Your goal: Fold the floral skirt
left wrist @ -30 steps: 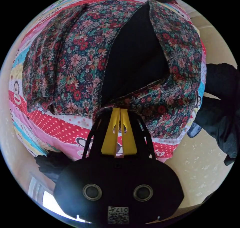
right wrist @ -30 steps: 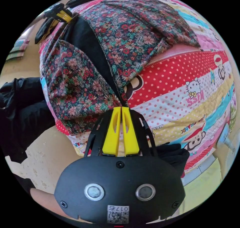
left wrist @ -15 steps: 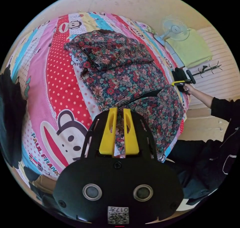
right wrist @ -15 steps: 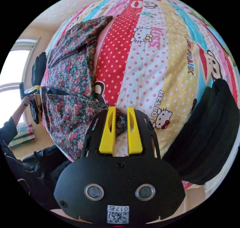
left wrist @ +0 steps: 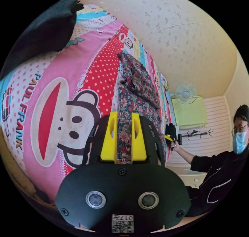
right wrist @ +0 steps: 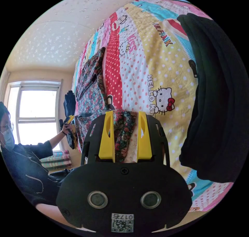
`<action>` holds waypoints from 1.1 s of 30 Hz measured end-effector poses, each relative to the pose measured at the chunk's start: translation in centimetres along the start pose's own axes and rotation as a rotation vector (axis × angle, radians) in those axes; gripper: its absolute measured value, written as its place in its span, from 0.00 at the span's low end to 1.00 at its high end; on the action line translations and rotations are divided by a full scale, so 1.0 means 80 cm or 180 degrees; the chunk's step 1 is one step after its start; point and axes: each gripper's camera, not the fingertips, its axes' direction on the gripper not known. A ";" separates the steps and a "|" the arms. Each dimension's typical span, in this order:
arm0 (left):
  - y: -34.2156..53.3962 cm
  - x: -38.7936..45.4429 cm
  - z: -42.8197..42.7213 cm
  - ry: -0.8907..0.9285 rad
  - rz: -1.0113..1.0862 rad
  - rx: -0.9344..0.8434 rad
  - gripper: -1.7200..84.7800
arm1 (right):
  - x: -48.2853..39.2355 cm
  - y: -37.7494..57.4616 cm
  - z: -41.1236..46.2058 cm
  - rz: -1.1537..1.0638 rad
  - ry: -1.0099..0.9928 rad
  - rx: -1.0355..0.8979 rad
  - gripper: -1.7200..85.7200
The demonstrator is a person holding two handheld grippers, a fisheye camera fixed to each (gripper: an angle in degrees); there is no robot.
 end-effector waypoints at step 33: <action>0.202 -0.013 -0.022 -0.0490 -0.0228 0.0670 0.02 | 0.070 0.125 0.002 -0.0018 -0.0688 0.0875 0.06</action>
